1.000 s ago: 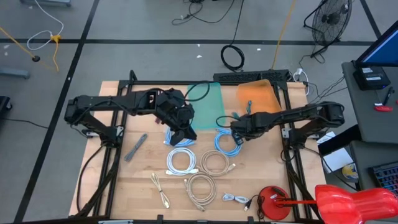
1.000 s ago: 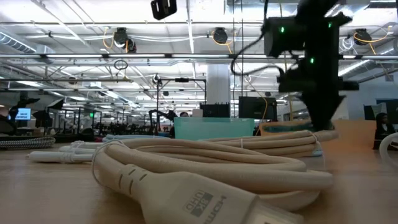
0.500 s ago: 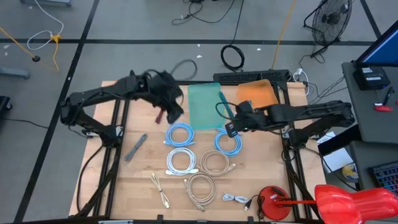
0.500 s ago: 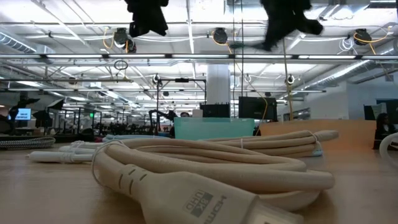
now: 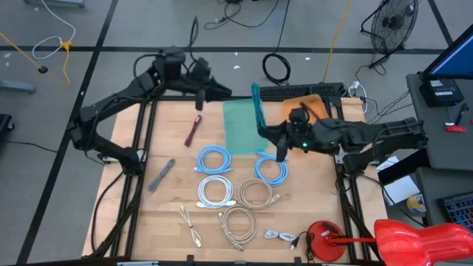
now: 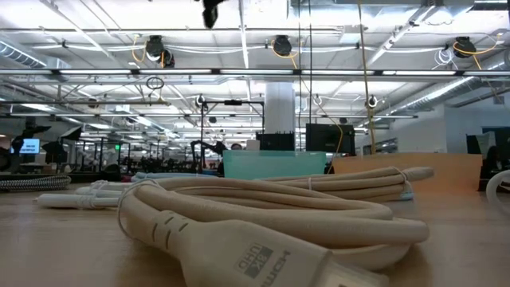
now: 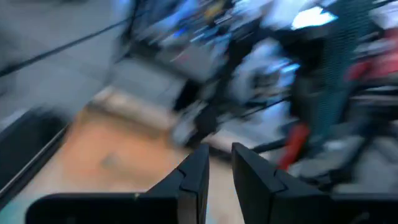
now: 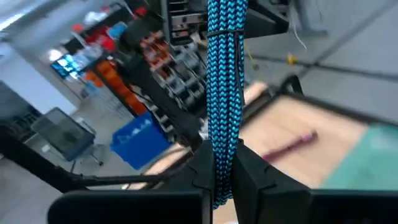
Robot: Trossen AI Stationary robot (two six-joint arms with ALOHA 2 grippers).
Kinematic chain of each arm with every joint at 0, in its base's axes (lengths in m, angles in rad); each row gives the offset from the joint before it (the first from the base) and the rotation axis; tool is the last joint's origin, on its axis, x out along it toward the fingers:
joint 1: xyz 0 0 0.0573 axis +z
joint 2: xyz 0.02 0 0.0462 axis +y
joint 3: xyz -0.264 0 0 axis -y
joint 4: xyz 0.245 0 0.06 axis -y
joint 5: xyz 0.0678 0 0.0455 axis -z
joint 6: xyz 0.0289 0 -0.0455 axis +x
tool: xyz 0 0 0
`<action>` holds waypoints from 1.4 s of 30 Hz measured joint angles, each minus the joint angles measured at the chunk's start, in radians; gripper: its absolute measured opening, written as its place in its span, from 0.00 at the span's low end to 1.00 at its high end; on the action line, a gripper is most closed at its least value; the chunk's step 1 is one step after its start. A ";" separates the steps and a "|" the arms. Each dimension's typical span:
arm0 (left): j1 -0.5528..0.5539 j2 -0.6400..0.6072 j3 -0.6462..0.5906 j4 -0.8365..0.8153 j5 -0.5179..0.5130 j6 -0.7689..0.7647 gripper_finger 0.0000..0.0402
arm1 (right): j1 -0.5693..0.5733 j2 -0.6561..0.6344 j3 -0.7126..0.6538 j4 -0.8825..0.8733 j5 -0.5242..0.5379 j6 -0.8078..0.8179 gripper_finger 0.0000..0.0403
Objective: Pick & Place USB Port
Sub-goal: Put the blue changer cable into the orange bin
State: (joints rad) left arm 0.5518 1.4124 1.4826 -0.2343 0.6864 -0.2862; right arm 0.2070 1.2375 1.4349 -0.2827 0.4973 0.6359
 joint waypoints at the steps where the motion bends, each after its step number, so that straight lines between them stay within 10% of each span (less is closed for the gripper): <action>1: 0.005 0.011 0.000 0.069 0.060 -0.032 0.18 | 0.000 -0.008 0.000 0.015 -0.001 -0.024 0.04; 6: -0.007 0.049 0.000 0.397 0.245 -0.262 0.18 | 0.001 -0.056 0.000 0.024 -0.030 -0.073 0.04; 24: -0.218 0.172 -0.001 0.733 0.024 -0.438 0.66 | -0.005 -0.086 0.000 0.000 -0.135 -0.191 0.04; 42: -0.298 0.175 -0.001 0.712 -0.125 -0.391 0.57 | -0.015 -0.059 0.000 -0.036 -0.135 -0.150 0.04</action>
State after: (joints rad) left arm 0.2540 1.5871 1.4818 0.4777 0.5610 -0.6768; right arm 0.1919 1.1783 1.4349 -0.3190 0.3620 0.4856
